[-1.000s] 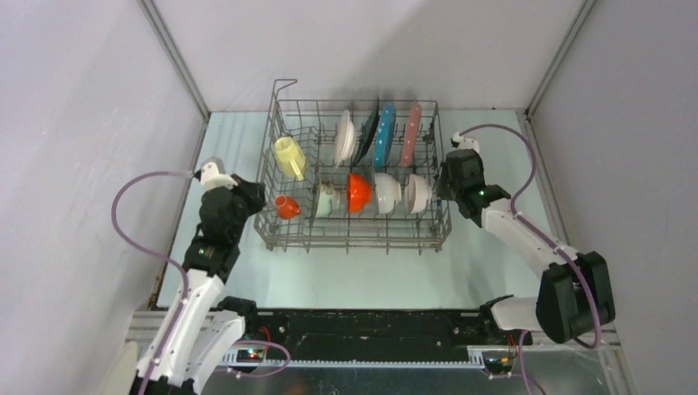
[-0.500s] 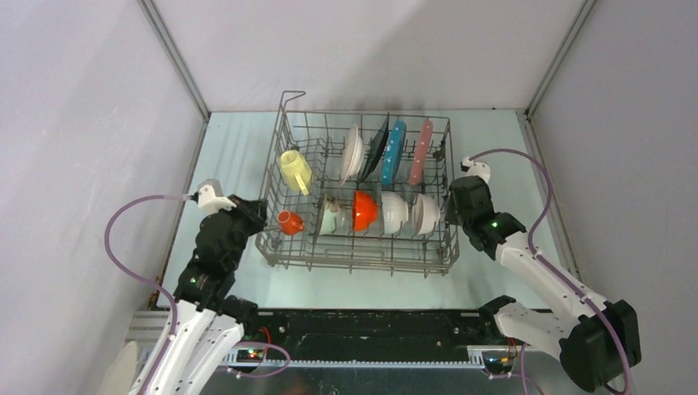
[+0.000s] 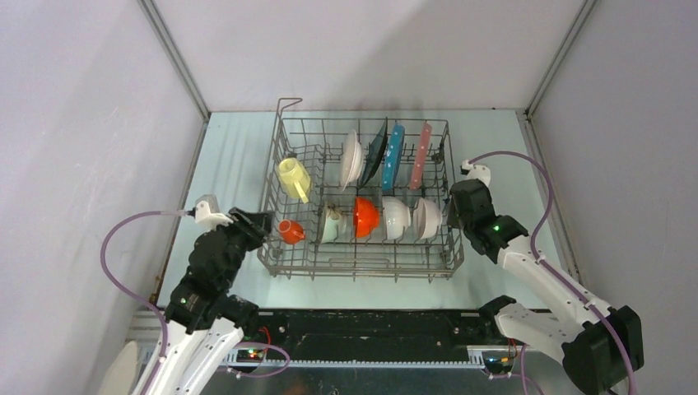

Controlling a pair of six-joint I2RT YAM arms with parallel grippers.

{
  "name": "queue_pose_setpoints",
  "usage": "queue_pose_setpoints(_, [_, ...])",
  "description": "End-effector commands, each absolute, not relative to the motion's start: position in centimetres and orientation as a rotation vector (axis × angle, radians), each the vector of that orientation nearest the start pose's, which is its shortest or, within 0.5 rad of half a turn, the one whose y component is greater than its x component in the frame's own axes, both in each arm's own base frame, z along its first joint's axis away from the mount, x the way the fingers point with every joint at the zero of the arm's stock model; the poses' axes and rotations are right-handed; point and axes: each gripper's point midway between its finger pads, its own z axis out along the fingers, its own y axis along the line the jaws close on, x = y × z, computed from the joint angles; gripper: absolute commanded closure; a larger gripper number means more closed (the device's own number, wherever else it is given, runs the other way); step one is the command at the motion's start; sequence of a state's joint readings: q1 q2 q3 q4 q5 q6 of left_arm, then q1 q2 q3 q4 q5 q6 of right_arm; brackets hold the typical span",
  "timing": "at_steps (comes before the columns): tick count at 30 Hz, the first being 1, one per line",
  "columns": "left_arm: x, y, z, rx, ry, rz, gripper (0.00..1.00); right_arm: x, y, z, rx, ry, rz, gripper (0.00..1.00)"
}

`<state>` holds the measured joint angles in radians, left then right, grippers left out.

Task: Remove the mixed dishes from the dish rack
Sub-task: Move the dish rack to the center of the board, then pick up the plate from the dish rack.

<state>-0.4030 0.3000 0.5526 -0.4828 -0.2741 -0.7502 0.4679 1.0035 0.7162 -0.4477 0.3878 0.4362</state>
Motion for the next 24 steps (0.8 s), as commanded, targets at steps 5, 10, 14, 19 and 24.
queue_pose_setpoints(5, [19.9,-8.1,24.5,-0.456,1.804,-0.644,0.01,30.6,8.7,21.1,0.308,1.933,0.192,0.18])
queue_pose_setpoints(10, [20.3,-4.9,29.6,-0.580,1.615,-0.569,0.00,31.4,10.1,27.4,0.225,1.749,0.319,0.01])
queue_pose_setpoints(14, [20.9,-2.4,31.2,-0.671,1.457,-0.502,0.00,32.8,12.7,29.7,0.146,1.761,0.315,0.00])
queue_pose_setpoints(19, [21.4,-0.1,30.1,-0.772,1.433,-0.368,0.00,36.2,12.6,29.9,0.269,1.773,0.095,0.04])
queue_pose_setpoints(24, [22.0,1.4,28.2,-0.814,1.488,-0.193,0.00,38.9,14.0,30.2,0.313,1.781,-0.007,0.05])
